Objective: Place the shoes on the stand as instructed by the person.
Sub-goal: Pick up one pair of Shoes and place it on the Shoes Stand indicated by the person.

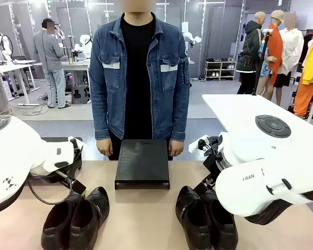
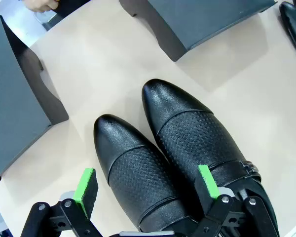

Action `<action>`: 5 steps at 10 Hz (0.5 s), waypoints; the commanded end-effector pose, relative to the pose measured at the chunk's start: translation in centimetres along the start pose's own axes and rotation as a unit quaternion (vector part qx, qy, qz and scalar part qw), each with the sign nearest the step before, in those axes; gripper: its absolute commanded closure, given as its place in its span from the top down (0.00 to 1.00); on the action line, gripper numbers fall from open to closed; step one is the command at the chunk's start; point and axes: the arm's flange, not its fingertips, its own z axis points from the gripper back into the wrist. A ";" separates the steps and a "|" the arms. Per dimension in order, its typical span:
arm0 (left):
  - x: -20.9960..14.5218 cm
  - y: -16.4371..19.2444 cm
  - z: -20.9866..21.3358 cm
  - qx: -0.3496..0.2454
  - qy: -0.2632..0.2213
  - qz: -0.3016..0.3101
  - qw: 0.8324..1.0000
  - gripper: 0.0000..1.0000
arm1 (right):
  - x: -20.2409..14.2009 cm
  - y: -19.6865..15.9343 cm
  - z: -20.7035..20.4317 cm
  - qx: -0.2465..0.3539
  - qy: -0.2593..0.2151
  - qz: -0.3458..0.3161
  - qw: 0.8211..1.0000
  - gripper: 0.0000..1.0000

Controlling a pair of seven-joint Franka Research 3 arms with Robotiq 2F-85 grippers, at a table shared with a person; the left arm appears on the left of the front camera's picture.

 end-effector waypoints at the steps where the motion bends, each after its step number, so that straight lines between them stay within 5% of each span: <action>1: 0.0 0.0 0.0 0.000 0.000 0.000 1.000 1.00 | 0.0 0.0 0.0 0.000 0.000 0.000 1.000 1.00; 5: 0.0 0.0 0.0 0.000 0.000 0.000 1.000 1.00 | 0.0 0.0 0.0 0.000 0.000 0.000 1.000 1.00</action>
